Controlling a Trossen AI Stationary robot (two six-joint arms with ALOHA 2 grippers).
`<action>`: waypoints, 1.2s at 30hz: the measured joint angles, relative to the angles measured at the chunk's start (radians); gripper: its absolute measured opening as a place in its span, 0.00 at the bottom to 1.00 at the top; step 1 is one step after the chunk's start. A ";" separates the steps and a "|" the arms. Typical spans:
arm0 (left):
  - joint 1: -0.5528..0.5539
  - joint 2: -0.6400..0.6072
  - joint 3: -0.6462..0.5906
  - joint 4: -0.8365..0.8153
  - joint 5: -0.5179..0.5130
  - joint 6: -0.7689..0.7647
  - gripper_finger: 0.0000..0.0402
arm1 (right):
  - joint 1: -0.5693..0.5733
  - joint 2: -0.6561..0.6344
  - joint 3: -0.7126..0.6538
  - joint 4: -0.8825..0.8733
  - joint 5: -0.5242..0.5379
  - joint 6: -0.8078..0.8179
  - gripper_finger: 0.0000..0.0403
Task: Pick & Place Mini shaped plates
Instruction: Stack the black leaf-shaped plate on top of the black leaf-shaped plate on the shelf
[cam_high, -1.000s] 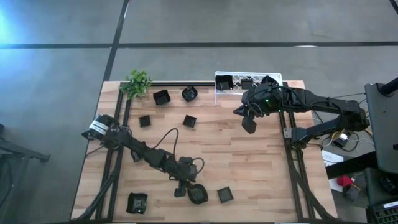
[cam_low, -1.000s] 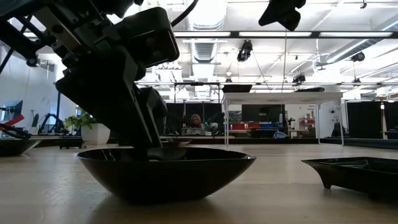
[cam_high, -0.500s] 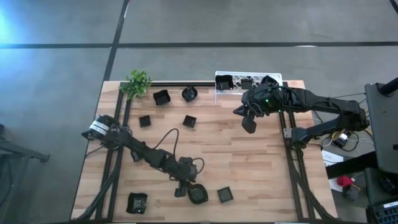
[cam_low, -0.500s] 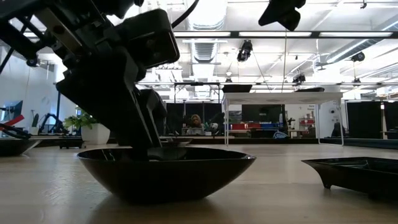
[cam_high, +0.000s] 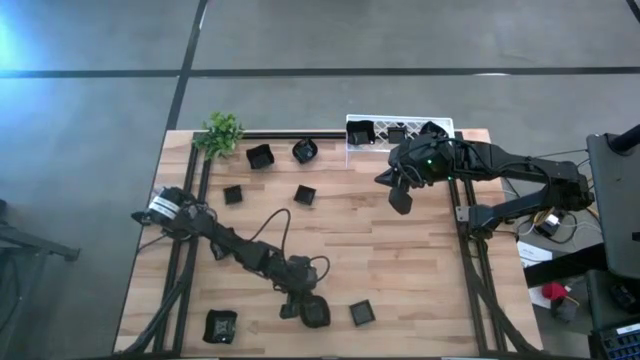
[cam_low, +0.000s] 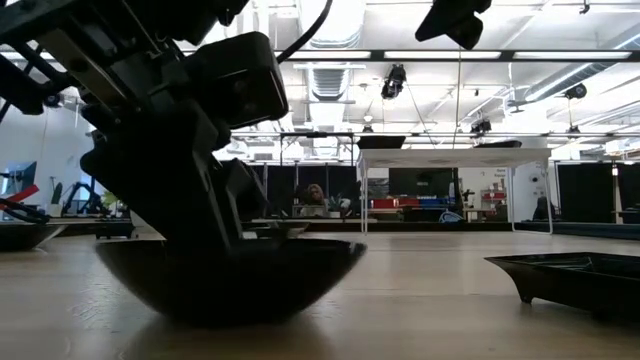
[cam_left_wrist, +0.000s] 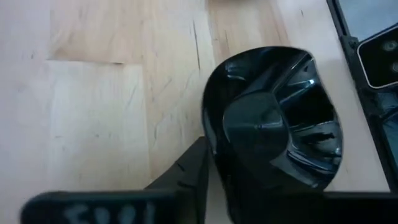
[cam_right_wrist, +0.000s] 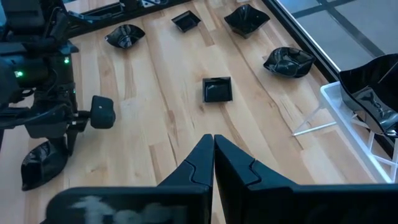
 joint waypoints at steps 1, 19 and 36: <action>0.000 0.000 0.000 0.001 0.011 0.002 0.11 | 0.000 0.000 0.000 0.000 0.000 0.000 0.03; 0.003 -0.141 0.056 -0.064 -0.247 0.194 0.00 | 0.000 0.000 0.000 0.013 0.000 -0.056 0.03; 0.046 -0.271 0.056 -0.063 -1.141 0.396 0.00 | 0.043 0.001 -0.008 0.018 -0.012 -0.336 0.03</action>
